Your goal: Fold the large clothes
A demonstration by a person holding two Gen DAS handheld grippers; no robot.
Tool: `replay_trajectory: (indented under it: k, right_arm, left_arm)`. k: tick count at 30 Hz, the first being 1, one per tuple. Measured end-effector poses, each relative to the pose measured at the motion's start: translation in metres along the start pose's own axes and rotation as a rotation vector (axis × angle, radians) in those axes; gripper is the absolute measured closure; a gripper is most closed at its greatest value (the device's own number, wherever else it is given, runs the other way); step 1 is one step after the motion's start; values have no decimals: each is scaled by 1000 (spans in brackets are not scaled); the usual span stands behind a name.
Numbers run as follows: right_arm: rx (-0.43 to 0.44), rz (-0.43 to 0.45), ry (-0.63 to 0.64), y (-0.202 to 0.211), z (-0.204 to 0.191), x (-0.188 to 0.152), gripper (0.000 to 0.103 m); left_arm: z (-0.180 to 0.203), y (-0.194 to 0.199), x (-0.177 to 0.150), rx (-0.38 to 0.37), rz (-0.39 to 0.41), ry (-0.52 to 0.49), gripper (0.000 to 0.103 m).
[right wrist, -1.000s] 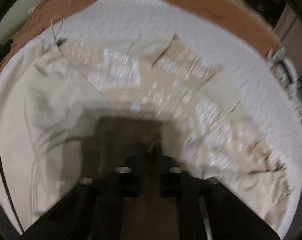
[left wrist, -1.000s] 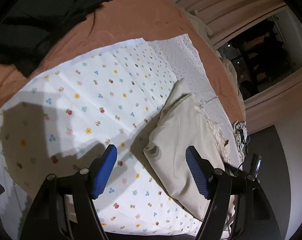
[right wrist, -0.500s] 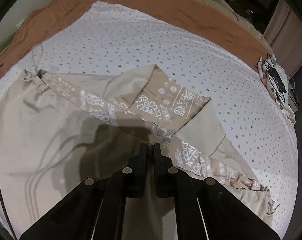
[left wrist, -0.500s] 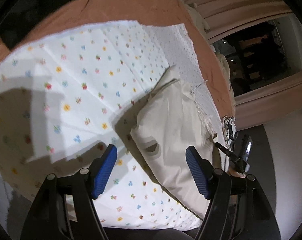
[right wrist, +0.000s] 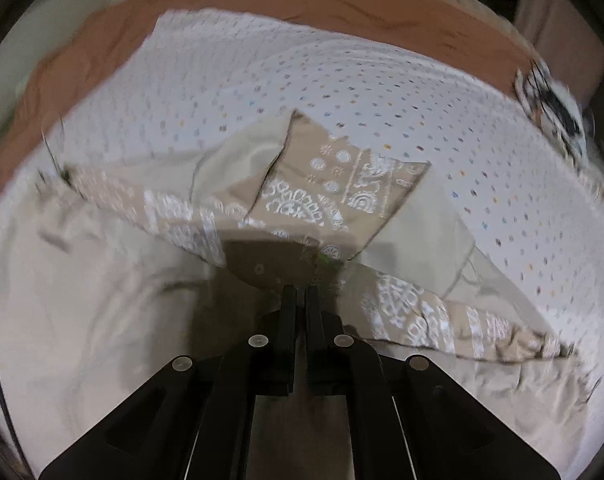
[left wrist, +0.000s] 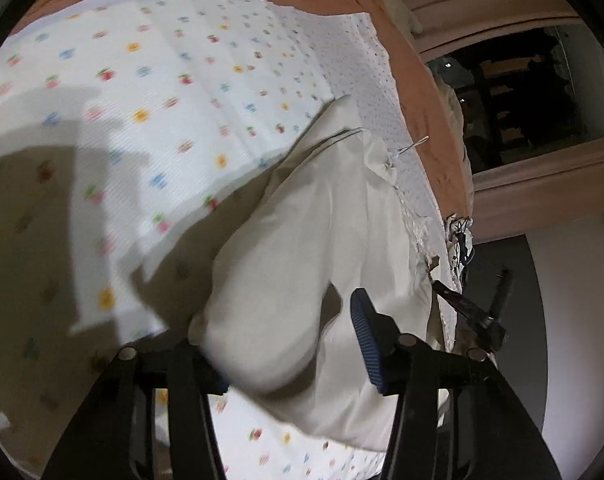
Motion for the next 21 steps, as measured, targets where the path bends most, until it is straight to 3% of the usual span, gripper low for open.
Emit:
replay_trajectory:
  k: [2, 3, 4, 5, 6, 15, 17, 19, 21]
  right_arm:
    - [28, 24, -29, 16, 8, 0, 95]
    - [44, 36, -46, 25, 12, 0, 76]
    - [58, 45, -60, 33, 15, -1, 35]
    - [79, 58, -75, 41, 19, -3, 18]
    - [97, 77, -89, 52, 22, -7, 12]
    - [130, 99, -114, 132, 17, -79, 13]
    - [150, 107, -114, 148, 13, -99, 23]
    - [181, 104, -134, 163, 11, -122, 49]
    - [213, 99, -149, 174, 10, -139, 50]
  left_arm:
    - [-1, -4, 4, 6, -6, 9, 70]
    - [-1, -5, 7, 6, -8, 15, 79]
    - [-1, -5, 7, 0, -7, 16, 87]
    - [-1, -4, 8, -18, -3, 17, 88]
    - [2, -1, 9, -34, 5, 15, 91]
    - [23, 27, 11, -152, 64, 35, 95]
    - [27, 37, 6, -167, 83, 30, 95]
    - [30, 47, 1, -175, 91, 17, 95]
    - [32, 57, -4, -185, 96, 10, 95]
Point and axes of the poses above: each gripper's, at about its wrist camera, not at the fingertips, and y roughly against the way its jaws point, z to its right, x to its top, the point moved 2 cm from there along -y, roughly the way its jaws point, and after that the axes turned 1 degree about -x, right-handed, at the moved point
